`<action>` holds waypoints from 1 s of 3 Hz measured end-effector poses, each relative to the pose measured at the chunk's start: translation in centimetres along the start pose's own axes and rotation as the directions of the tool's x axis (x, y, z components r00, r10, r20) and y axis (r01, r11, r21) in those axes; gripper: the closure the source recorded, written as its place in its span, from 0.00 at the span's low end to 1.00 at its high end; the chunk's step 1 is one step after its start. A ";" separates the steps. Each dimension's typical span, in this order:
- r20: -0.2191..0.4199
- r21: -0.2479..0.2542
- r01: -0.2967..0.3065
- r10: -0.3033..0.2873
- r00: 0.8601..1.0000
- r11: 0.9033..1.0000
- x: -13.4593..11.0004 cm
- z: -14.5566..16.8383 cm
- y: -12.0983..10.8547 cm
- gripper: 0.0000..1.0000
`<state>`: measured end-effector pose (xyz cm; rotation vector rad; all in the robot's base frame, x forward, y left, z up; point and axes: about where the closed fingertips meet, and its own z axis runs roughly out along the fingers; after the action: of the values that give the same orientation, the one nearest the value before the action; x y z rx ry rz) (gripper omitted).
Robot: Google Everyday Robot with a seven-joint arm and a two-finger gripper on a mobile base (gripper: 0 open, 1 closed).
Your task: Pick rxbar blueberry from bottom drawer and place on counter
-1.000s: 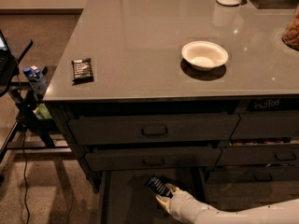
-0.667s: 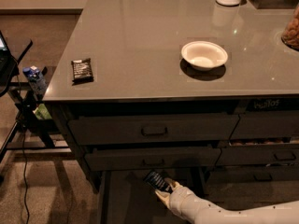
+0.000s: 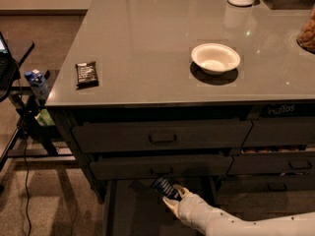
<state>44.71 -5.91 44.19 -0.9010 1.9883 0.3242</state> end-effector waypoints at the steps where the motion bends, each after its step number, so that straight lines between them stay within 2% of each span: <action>1: 0.006 0.014 0.040 -0.040 0.999 0.999 -2.9 -1.5 -0.2 1.00; 2: 0.015 0.054 0.087 -0.087 0.996 0.995 -6.7 -3.7 -0.6 1.00; 3: 0.045 0.109 0.125 -0.131 0.990 0.986 -10.4 -6.0 -1.5 1.00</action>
Offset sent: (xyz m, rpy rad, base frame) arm 0.0051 0.0106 0.1386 -0.1116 -0.1529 -0.0088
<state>45.38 -5.32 56.30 -0.9377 1.8717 0.1657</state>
